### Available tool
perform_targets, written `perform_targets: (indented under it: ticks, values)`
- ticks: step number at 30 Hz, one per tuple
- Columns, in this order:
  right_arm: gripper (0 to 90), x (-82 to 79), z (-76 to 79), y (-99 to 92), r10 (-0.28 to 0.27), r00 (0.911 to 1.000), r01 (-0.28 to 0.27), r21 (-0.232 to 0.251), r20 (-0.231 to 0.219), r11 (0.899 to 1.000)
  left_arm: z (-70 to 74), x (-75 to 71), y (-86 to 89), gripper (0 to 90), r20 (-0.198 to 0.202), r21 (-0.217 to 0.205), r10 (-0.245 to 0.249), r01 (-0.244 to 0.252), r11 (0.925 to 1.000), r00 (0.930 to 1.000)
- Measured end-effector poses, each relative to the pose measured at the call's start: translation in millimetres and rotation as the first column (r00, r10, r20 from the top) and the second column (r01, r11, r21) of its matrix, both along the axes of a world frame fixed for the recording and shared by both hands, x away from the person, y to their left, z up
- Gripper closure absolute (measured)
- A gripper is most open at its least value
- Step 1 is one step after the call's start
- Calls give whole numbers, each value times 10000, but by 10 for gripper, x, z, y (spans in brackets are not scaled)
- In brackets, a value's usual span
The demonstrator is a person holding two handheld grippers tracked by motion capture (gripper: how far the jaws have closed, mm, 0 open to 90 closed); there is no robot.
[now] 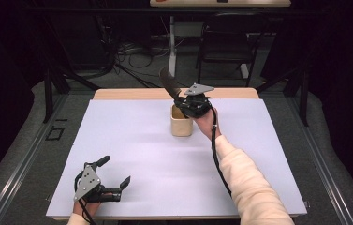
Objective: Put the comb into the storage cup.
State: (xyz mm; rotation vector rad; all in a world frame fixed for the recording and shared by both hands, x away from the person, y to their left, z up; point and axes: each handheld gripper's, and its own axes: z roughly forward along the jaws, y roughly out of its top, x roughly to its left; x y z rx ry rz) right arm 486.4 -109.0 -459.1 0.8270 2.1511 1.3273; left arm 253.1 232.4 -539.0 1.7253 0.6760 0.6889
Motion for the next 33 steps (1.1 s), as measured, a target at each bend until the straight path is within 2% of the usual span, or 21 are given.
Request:
perform_targets:
  ticks: [33]
  values:
    - [719, 32, -93, 35, 126, 9974, -169, -590, -715, 9981, 3, -4, 0, 4, 13, -5, -12, 12, 10000, 10000]
